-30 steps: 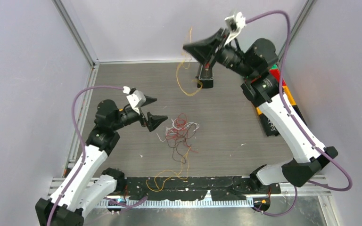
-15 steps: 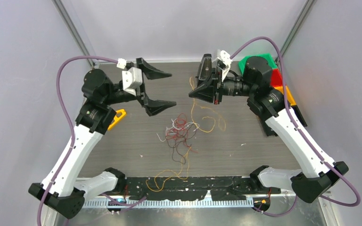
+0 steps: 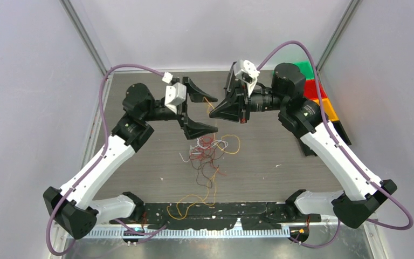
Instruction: Untangle the cables
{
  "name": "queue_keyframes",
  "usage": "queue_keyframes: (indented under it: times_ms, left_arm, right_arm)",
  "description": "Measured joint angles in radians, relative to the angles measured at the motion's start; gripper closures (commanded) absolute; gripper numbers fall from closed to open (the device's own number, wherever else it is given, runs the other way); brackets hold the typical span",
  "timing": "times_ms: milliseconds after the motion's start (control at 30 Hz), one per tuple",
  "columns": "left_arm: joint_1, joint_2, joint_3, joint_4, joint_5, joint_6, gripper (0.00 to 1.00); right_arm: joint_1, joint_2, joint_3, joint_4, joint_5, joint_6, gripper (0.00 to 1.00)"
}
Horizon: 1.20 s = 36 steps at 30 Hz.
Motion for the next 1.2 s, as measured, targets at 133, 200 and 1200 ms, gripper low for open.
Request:
queue_keyframes:
  times_ms: [133, 200, 1200]
  left_arm:
    - [-0.003, 0.005, -0.086, 0.063, -0.01, -0.069, 0.35]
    - [-0.003, 0.018, -0.103, 0.122, -0.014, -0.137, 0.45]
    - [0.105, 0.024, -0.154, 0.319, -0.071, -0.55, 1.0]
  right_arm:
    - [0.013, 0.0, 0.013, 0.093, 0.011, 0.066, 0.95]
    - [0.019, 0.0, 0.015, 0.148, 0.023, 0.102, 0.95]
    - [-0.107, -0.185, -0.362, 0.29, 0.294, 0.275, 0.94]
